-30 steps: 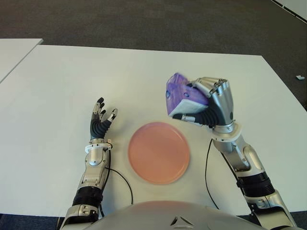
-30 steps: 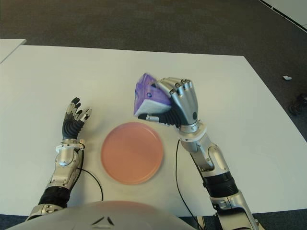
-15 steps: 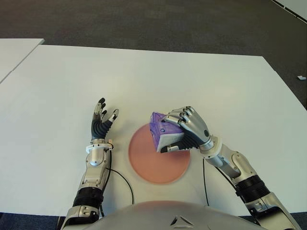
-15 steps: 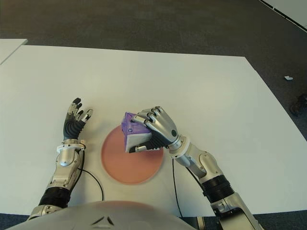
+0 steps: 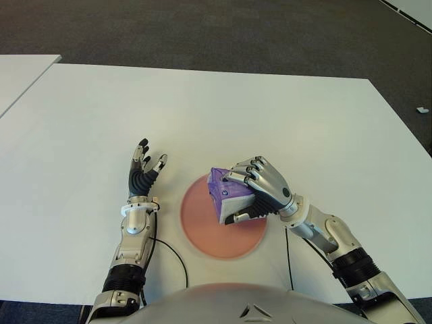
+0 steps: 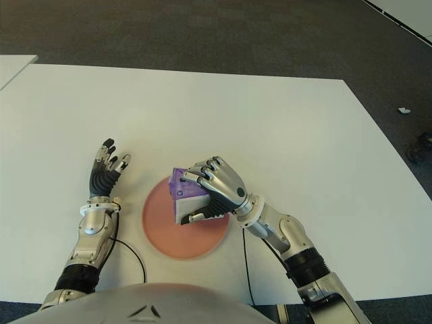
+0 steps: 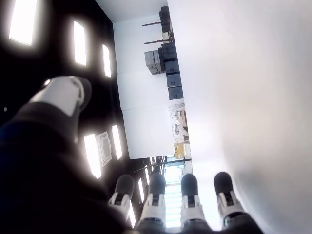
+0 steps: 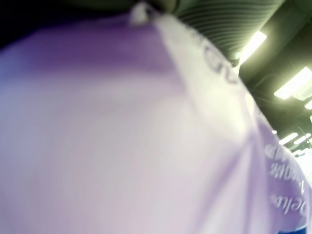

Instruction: Put the tissue paper into the plate.

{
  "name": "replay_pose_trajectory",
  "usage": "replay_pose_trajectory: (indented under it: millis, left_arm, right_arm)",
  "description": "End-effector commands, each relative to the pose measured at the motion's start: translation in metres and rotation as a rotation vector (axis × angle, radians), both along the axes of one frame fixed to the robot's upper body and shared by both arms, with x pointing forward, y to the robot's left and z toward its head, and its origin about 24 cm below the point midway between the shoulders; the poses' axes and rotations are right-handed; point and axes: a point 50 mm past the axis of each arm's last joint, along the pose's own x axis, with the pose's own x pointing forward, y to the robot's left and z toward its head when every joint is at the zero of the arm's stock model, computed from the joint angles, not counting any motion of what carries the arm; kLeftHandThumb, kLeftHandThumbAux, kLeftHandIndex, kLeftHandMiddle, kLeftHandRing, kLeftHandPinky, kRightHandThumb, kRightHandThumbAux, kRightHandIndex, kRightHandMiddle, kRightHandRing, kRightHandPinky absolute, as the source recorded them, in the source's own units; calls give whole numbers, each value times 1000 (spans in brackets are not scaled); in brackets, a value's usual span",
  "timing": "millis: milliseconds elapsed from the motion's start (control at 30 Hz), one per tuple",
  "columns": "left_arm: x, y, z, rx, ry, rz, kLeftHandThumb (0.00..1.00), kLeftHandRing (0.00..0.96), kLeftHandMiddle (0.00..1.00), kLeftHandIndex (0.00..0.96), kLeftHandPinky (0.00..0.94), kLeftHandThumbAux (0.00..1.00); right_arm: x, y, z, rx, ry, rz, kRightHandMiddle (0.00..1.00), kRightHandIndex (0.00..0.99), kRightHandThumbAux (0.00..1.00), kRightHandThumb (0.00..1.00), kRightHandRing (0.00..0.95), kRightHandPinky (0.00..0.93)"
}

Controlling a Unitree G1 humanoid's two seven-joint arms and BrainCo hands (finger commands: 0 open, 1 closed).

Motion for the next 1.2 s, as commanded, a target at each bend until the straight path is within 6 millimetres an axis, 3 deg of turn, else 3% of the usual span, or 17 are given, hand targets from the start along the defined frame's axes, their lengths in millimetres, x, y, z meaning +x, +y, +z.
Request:
replay_pose_trajectory:
  millis: [33, 300, 833, 1000, 1033, 1067, 1100, 1200]
  left_arm:
    - [-4, -3, -8, -7, 48, -8, 103, 8, 18, 21, 39, 618]
    - [-5, -3, -8, -9, 47, -11, 111, 8, 17, 17, 42, 629]
    - [-6, -4, -7, -15, 41, -9, 118, 14, 24, 23, 47, 636]
    - [-6, -4, -7, -15, 44, -10, 113, 11, 21, 21, 40, 631]
    - [-6, -4, -7, -16, 45, -10, 112, 10, 20, 21, 39, 631]
    - [-6, -4, -7, -17, 47, -10, 113, 8, 18, 19, 38, 631]
    - [-6, -4, -7, -18, 48, -10, 113, 6, 16, 18, 37, 631]
    - [-6, -4, -7, -19, 50, -10, 115, 3, 13, 16, 37, 633]
  right_arm:
    - [-1, 0, -8, -66, 25, -8, 843, 439, 710, 744, 843, 835]
    - [-1, -1, -19, -160, 28, -48, 829, 439, 710, 742, 831, 820]
    - [1, -2, -32, -182, 46, -100, 823, 440, 708, 742, 824, 828]
    - [0, -1, -32, -218, 109, -99, 757, 436, 713, 718, 729, 682]
    - [-1, -2, -32, -288, 146, -84, 715, 432, 714, 712, 688, 641]
    - [-1, -3, -32, -341, 174, -72, 471, 293, 674, 505, 440, 410]
    - [-2, -4, -32, -407, 201, -61, 314, 202, 650, 367, 281, 262]
    - [-4, -6, -30, -477, 232, -53, 102, 66, 568, 180, 92, 85]
